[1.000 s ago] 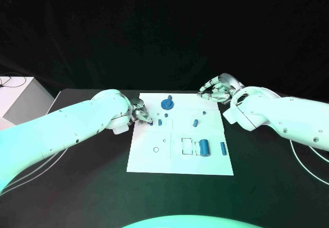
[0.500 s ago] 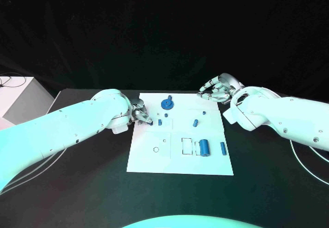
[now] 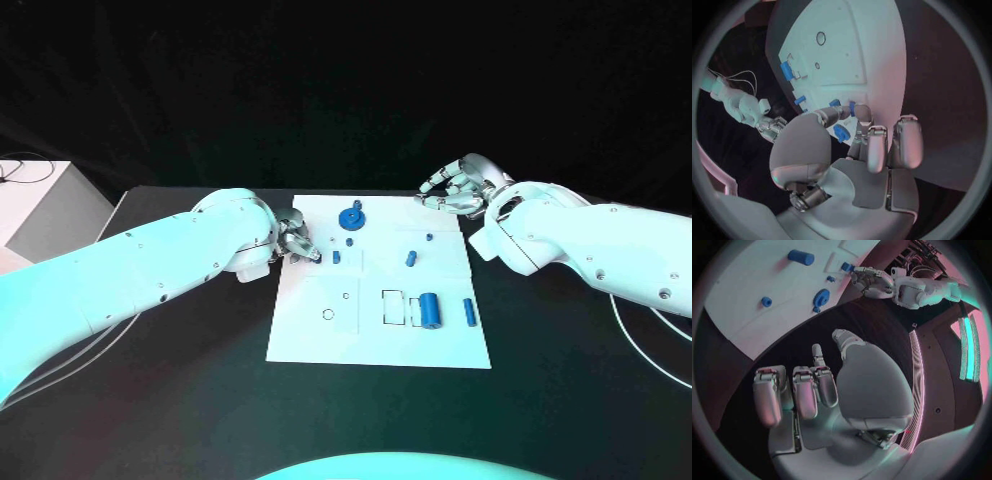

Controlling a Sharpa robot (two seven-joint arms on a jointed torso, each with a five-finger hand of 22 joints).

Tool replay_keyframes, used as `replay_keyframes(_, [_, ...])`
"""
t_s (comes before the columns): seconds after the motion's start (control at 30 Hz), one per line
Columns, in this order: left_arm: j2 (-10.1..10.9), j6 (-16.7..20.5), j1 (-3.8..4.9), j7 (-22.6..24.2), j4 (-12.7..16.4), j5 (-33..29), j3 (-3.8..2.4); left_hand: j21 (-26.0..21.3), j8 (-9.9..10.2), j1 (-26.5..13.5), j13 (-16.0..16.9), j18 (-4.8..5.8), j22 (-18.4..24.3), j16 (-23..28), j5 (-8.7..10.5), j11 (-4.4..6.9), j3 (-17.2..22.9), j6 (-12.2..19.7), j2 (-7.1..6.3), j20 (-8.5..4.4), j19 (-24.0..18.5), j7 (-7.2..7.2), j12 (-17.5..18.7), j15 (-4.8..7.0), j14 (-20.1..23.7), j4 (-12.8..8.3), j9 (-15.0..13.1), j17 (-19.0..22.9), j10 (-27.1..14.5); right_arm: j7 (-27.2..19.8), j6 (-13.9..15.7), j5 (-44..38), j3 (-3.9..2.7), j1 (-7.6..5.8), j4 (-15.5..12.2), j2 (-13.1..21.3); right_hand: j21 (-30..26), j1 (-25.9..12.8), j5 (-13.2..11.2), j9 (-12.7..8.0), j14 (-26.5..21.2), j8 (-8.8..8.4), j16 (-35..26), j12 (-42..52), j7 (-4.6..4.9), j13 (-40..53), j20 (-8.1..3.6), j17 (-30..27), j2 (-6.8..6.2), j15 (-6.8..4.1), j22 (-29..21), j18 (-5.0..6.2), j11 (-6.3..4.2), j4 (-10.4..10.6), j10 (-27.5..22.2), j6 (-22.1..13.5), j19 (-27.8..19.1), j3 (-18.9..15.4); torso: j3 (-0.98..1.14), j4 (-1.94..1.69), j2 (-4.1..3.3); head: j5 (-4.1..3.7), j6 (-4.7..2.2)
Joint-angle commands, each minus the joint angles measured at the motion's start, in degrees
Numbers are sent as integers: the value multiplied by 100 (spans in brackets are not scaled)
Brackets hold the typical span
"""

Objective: Assemble the parts on the task board

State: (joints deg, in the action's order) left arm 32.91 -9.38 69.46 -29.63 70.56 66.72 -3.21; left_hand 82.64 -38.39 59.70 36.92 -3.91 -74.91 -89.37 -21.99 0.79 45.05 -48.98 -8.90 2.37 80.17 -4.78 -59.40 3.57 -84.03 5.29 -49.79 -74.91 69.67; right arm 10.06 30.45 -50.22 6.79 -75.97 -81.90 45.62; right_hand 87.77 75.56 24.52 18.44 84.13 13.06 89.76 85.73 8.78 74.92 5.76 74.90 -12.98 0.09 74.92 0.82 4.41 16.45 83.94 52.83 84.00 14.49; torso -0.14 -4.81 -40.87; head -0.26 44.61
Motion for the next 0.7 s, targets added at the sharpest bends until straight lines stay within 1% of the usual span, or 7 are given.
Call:
replay_keyframes(0.03, [-1,-10,-17,-63,-15,118,14,36,-13,2,3,52,-159,-32,-18,3,1125,-165,53,-4,39,111,-37,51,-577,-1150,2,-1450,30,-22,-71,-43,-1,2,-12,3,-20,11,22,10,548,19,-39,-6,2,1088,-11,1361,49,-30,1318,-17,-34,-20,150,-28,492,27,2,2,-4,-5,-4])
replay_keyframes(0.1, [-10,-24,-17,-65,-5,115,14,40,-13,-2,8,53,-165,-35,-27,3,1124,-170,52,-4,43,111,-41,51,-578,-1155,5,-1455,36,-21,-72,-44,-1,2,-13,3,-20,11,22,10,548,19,-39,-6,2,1088,-11,1361,49,-30,1318,-17,-34,-20,150,-28,492,27,2,0,-1,-17,4])
replay_keyframes(0.37, [-63,-117,-16,-68,10,64,14,41,-12,-18,61,53,-165,-40,-59,4,1117,-185,45,-5,43,112,-75,51,-582,-1172,15,-1465,67,-18,-73,-46,-1,2,-15,1,-23,4,50,13,548,29,-40,-7,2,1087,-14,1360,33,-31,1317,-17,-35,-17,152,-34,492,34,5,-2,4,-10,17])
replay_keyframes(0.53, [-110,-150,-16,-63,-9,-24,14,42,-13,-103,219,53,-167,-61,-220,8,1040,-237,5,-6,41,117,-176,48,-595,-1201,49,-1506,167,-18,-75,-47,-1,1,-16,-1,-23,4,50,13,548,29,-40,-7,2,1087,-14,1360,33,-31,1317,-17,-35,-17,152,-34,492,34,7,3,2,-9,20])
replay_keyframes(0.57, [-122,-146,-16,-61,-14,-46,14,43,-21,-179,328,56,-176,-63,-216,15,937,-263,37,-1,45,134,-250,47,-597,-1114,59,-1509,248,-18,-75,-47,-1,1,-17,-2,-23,4,50,13,548,29,-40,-7,2,1087,-14,1360,33,-31,1317,-17,-35,-17,152,-34,492,34,8,3,1,-10,15])
replay_keyframes(0.6, [-133,-138,-16,-59,-20,-63,15,42,-22,-199,348,56,-178,-63,-207,23,891,-267,53,-2,46,143,-263,51,-597,-1086,65,-1509,265,-18,-76,-47,-1,1,-17,-2,-23,4,50,13,548,29,-40,-7,2,1087,-14,1360,33,-31,1317,-17,-35,-17,152,-34,492,34,5,4,-1,-9,17])
replay_keyframes(0.7, [-160,-115,-16,-55,-36,-93,15,42,-22,-210,359,57,-181,-63,-203,25,863,-268,58,-3,48,147,-269,53,-597,-1071,69,-1509,274,-17,-79,-48,-1,1,-17,-2,-23,4,50,13,548,29,-40,-7,2,1087,-14,1360,33,-31,1317,-17,-35,-17,152,-34,492,34,5,5,-3,-8,16])
